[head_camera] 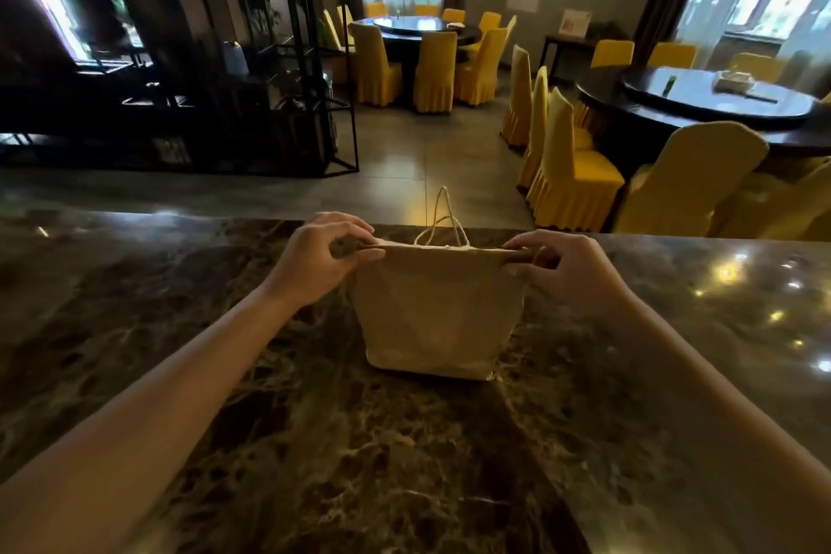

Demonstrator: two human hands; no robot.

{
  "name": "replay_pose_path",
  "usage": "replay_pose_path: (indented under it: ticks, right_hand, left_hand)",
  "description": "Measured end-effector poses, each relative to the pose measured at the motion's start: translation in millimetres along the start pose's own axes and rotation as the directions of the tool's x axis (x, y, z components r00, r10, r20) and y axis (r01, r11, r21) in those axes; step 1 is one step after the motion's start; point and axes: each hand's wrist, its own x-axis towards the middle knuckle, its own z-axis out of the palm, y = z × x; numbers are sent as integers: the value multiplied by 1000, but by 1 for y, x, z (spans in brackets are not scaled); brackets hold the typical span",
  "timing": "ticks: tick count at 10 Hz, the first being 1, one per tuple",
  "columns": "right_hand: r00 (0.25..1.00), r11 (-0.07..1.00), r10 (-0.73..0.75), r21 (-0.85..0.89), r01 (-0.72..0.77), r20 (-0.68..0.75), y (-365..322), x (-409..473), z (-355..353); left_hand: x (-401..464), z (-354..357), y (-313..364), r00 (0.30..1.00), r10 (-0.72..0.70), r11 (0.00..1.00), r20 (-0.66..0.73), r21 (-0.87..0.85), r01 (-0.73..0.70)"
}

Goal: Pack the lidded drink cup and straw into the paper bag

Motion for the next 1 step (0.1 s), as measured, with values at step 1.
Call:
replay_pose_path:
  ticks: [1]
  right_hand:
    - [994, 998, -47, 26, 50, -98, -16, 3, -8]
  left_hand:
    - [10, -8, 13, 999, 15, 998, -49, -67, -18]
